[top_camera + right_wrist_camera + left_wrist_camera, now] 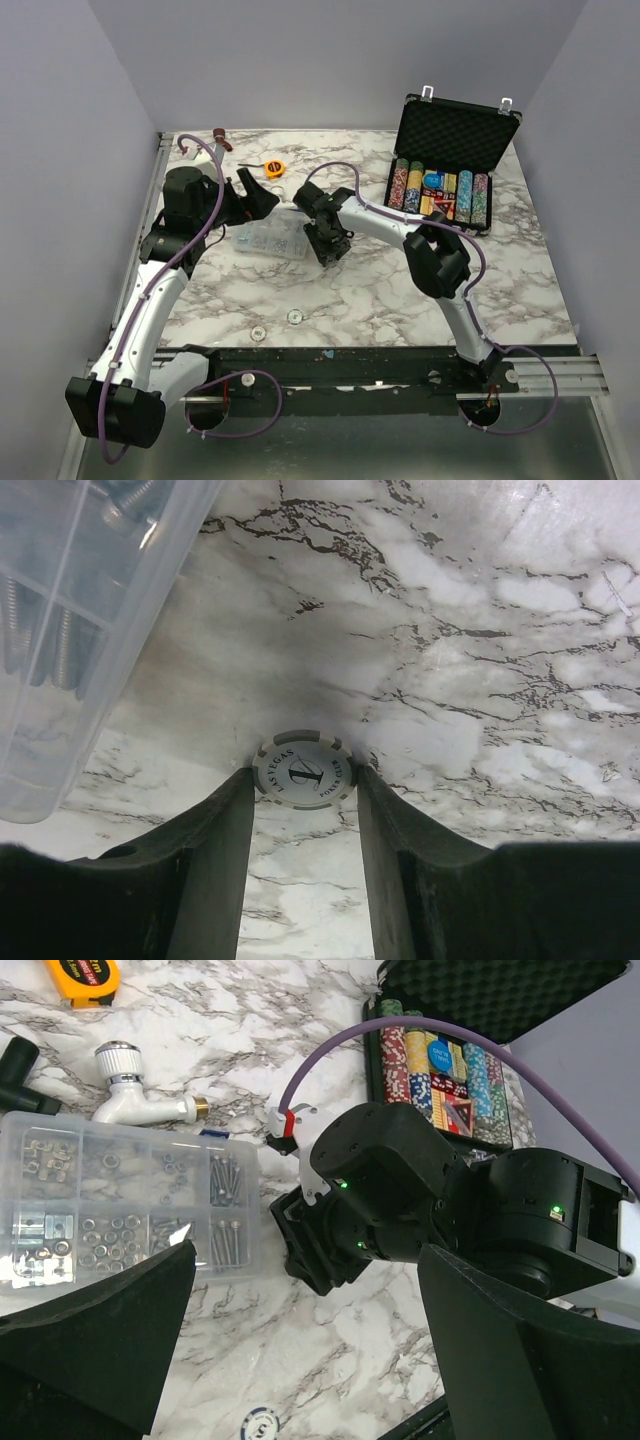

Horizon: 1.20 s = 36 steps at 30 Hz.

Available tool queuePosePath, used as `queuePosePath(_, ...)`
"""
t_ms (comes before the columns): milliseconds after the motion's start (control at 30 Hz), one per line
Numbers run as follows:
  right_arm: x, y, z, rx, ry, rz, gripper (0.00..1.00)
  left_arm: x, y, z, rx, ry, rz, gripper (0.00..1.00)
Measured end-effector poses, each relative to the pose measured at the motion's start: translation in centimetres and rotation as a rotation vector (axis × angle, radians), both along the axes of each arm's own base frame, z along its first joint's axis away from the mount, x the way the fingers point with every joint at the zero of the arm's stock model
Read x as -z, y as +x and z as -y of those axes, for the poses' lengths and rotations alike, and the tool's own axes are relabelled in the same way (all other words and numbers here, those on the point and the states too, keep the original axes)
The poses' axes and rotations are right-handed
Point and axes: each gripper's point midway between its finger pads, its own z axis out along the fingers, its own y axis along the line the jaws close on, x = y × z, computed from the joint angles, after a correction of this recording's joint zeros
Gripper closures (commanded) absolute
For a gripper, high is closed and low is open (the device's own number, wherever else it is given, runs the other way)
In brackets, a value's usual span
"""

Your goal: Pack up texas hold em set

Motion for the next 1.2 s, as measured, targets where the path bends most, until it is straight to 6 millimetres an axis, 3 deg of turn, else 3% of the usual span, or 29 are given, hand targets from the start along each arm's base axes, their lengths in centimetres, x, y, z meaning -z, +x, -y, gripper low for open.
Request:
queuePosePath(400,-0.3,0.2,0.4,0.0,0.023,0.059,0.63,1.1,0.4,0.5,0.023,-0.007,-0.04,0.08)
queuePosePath(700,-1.3,-0.9,3.1,0.013,0.069,0.175,0.65,3.2,1.2,1.2,0.061,-0.058,-0.129,0.08)
queuePosePath(833,-3.4,-1.5,3.7,0.003,0.141,0.248,0.65,5.0,1.7,2.4,0.124,-0.114,-0.214,0.11)
queuePosePath(967,-6.8,-1.9,3.6,-0.025,0.257,0.334,0.65,7.0,1.8,4.5,0.23,-0.214,-0.321,0.17)
queuePosePath(1133,-11.2,-2.1,1.6,-0.083,0.434,0.407,0.65,9.8,0.7,6.5,0.324,-0.318,-0.466,0.21)
queuePosePath(1200,-12.2,-2.4,1.0,-0.103,0.49,0.424,0.64,9.8,0.1,7.3,0.359,-0.323,-0.481,0.25)
